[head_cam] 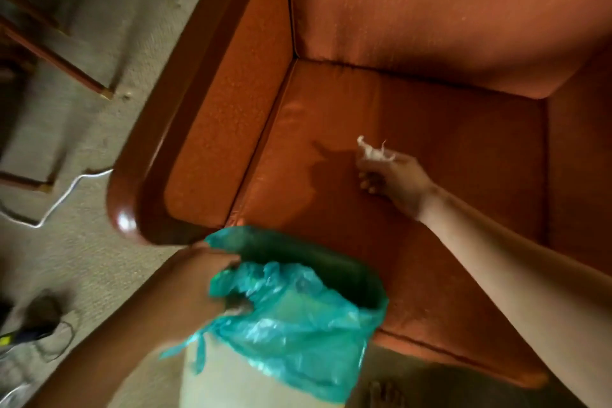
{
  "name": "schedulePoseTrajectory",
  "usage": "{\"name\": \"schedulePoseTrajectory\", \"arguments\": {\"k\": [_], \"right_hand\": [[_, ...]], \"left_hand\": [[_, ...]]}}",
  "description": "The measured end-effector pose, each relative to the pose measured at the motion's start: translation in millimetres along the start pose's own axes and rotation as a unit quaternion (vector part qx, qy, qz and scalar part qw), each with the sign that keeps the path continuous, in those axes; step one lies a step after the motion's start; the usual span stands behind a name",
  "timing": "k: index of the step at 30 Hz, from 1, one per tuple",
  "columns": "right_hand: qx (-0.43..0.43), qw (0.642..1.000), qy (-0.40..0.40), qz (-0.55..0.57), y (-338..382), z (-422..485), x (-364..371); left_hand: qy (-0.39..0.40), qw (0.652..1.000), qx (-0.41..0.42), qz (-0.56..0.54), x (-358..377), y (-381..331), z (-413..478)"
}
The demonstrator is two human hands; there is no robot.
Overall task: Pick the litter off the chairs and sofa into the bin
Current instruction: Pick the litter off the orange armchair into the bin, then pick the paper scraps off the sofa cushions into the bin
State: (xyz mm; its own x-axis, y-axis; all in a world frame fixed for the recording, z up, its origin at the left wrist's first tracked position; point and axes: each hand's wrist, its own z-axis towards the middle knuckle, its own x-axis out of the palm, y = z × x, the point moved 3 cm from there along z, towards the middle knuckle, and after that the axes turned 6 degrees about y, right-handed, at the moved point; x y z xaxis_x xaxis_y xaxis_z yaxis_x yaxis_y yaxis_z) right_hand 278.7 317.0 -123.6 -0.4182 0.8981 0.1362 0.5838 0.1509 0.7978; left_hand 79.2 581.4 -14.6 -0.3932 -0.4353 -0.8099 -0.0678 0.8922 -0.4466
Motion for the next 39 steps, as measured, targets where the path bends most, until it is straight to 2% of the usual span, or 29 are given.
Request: {"name": "schedulePoseTrajectory", "arguments": {"k": [2, 4, 5, 7, 9, 10, 13, 14, 17, 20, 22, 25, 28, 32, 37, 39], "right_hand": [[0.05, 0.986, 0.104, -0.119, -17.1, -56.5, 39.9], [0.077, 0.933, 0.22, -0.276, -20.7, -110.6, 81.1], [0.093, 0.91, 0.246, -0.319, -19.5, -131.9, 98.0], [0.117, 0.903, 0.207, -0.357, -6.7, -176.1, 115.4], [0.082, 0.905, 0.141, -0.392, 8.8, -217.8, 125.2], [0.06, 0.892, 0.127, -0.431, 15.2, -239.9, 130.4], [-0.003, 0.8, 0.047, -0.599, 29.8, -314.5, 148.4], [-0.032, 0.784, 0.006, -0.62, 39.6, -342.3, 153.0], [-0.065, 0.795, -0.113, -0.592, 74.3, -429.0, 160.9], [-0.045, 0.79, -0.214, -0.573, 92.6, -517.5, 160.9], [-0.026, 0.778, -0.278, -0.563, 90.8, -562.7, 160.6], [-0.01, 0.742, -0.393, -0.544, 88.6, -639.8, 159.0], [-0.005, 0.705, -0.483, -0.519, 79.1, -705.6, 154.5], [0.049, 0.682, -0.535, -0.497, 37.1, -772.8, 138.2], [0.092, 0.679, -0.573, -0.45, -13.2, -855.3, 123.4], [0.096, 0.689, -0.587, -0.414, -29.2, -867.7, 120.8]], "left_hand": [[0.078, 0.996, -0.039, -0.006, -0.9, -1.3, 0.4], [0.125, 0.99, -0.057, -0.017, -4.7, -3.3, -4.3], [0.149, 0.987, -0.059, -0.016, -7.0, -6.9, -9.5], [0.177, 0.983, -0.04, -0.005, -12.5, -26.2, -25.8], [0.172, 0.985, -0.022, 0.01, -16.6, -44.6, -49.4], [0.158, 0.987, -0.016, 0.013, -18.7, -53.1, -62.6], [0.102, 0.994, 0.023, -0.004, -42.7, -85.3, -103.4], [0.099, 0.994, 0.049, -0.021, -53.5, -97.8, -113.5], [0.096, 0.984, 0.147, -0.01, -91.7, -149.5, -149.3], [0.04, 0.958, 0.239, 0.151, -122.1, -219.1, -192.9], [-0.011, 0.927, 0.294, 0.234, -133.9, -264.6, -220.5], [0.024, 0.866, 0.44, 0.238, -131.9, -342.4, -259.1], [0.062, 0.811, 0.526, 0.248, -118.8, -406.9, -278.9], [0.103, 0.742, 0.612, 0.256, -85.6, -473.7, -299.5], [0.114, 0.659, 0.697, 0.259, -35.7, -548.2, -342.4], [0.136, 0.642, 0.713, 0.248, -18.8, -564.7, -352.0]]}}
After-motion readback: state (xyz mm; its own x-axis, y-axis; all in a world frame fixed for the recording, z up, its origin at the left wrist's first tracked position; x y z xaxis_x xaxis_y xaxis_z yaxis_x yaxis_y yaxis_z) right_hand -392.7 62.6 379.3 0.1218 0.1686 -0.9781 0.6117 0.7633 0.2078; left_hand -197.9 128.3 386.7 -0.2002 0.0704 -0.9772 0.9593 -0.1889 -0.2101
